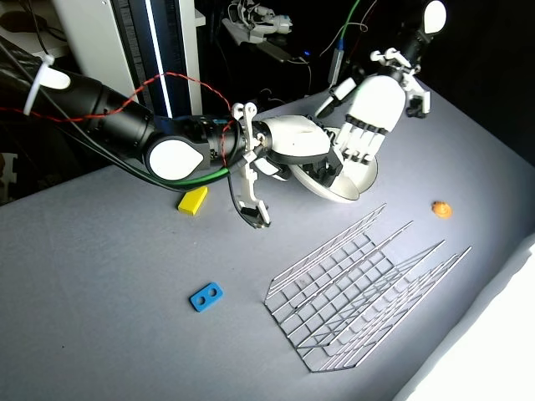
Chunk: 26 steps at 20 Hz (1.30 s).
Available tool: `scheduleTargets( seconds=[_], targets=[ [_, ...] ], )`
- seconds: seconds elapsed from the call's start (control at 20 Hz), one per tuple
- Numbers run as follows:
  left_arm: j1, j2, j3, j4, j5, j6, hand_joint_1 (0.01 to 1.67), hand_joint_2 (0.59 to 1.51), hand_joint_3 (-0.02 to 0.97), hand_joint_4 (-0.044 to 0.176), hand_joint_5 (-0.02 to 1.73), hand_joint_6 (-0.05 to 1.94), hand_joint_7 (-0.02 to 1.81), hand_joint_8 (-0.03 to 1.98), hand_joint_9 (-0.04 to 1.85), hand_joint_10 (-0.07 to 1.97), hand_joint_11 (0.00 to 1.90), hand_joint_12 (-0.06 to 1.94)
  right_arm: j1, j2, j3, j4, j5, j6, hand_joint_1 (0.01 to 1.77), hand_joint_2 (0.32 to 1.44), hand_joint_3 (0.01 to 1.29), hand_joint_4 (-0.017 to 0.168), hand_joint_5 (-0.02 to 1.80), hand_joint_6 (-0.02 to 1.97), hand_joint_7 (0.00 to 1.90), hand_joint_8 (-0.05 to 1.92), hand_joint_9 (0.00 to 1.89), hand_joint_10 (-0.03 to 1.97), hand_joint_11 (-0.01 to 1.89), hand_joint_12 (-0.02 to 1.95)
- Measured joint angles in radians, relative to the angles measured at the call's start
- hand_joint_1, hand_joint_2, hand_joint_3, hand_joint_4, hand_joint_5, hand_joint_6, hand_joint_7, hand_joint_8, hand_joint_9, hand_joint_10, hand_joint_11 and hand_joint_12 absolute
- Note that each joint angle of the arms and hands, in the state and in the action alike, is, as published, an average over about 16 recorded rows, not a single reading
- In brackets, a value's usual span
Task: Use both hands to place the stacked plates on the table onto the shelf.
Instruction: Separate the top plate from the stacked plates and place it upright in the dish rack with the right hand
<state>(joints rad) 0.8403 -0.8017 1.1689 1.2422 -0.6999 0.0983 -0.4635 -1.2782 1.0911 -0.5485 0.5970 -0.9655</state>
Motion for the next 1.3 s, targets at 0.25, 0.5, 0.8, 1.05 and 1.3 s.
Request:
scheduleTargets(
  seconds=[0.25, 0.5, 0.8, 1.05, 1.3],
  targets=[
    [-0.039, 0.028, 0.033, 0.005, -0.011, -0.002, 0.02, 1.178, -0.009, 0.001, 0.05, 0.02, 0.03, 0.0, 0.02, 0.0, 0.02, 0.01, 0.019, 0.036, -0.05, 0.005, -0.001, 0.017, 1.15, 0.98, 0.01, 0.026, 0.92, 0.86, 1.01, 0.75, 1.19, 0.03, 0.7, 1.04],
    [-0.063, 0.051, 0.063, 0.016, -0.027, -0.004, 0.02, 1.178, -0.008, 0.001, 0.05, 0.02, 0.03, 0.0, 0.02, 0.0, 0.02, 0.01, 0.041, 0.072, -0.094, 0.008, 0.005, 0.033, 1.17, 0.99, 0.01, 0.024, 0.94, 0.94, 1.04, 0.81, 1.18, 0.02, 0.69, 1.06],
    [-0.082, 0.067, 0.098, 0.042, -0.051, -0.007, 0.02, 1.178, -0.008, 0.001, 0.06, 0.02, 0.03, 0.0, 0.02, 0.0, 0.02, 0.01, 0.081, 0.122, -0.134, 0.014, 0.023, 0.067, 1.18, 0.99, 0.01, 0.019, 0.95, 0.99, 1.07, 0.83, 1.19, 0.02, 0.7, 1.06],
    [-0.092, 0.071, 0.119, 0.071, -0.083, -0.008, 0.02, 1.178, -0.008, 0.001, 0.05, 0.02, 0.02, 0.0, 0.02, 0.0, 0.02, 0.01, 0.136, 0.17, -0.157, 0.014, 0.035, 0.139, 1.18, 0.99, 0.01, 0.017, 0.95, 1.0, 1.09, 0.83, 1.19, 0.01, 0.71, 1.04],
    [-0.103, 0.072, 0.136, 0.107, -0.119, -0.009, 0.02, 1.178, -0.009, 0.001, 0.06, 0.02, 0.03, 0.0, 0.02, 0.0, 0.01, 0.01, 0.216, 0.215, -0.16, 0.011, 0.019, 0.28, 1.18, 0.99, 0.01, 0.017, 0.94, 1.01, 1.08, 0.84, 1.19, 0.01, 0.72, 1.03]
  ],
)
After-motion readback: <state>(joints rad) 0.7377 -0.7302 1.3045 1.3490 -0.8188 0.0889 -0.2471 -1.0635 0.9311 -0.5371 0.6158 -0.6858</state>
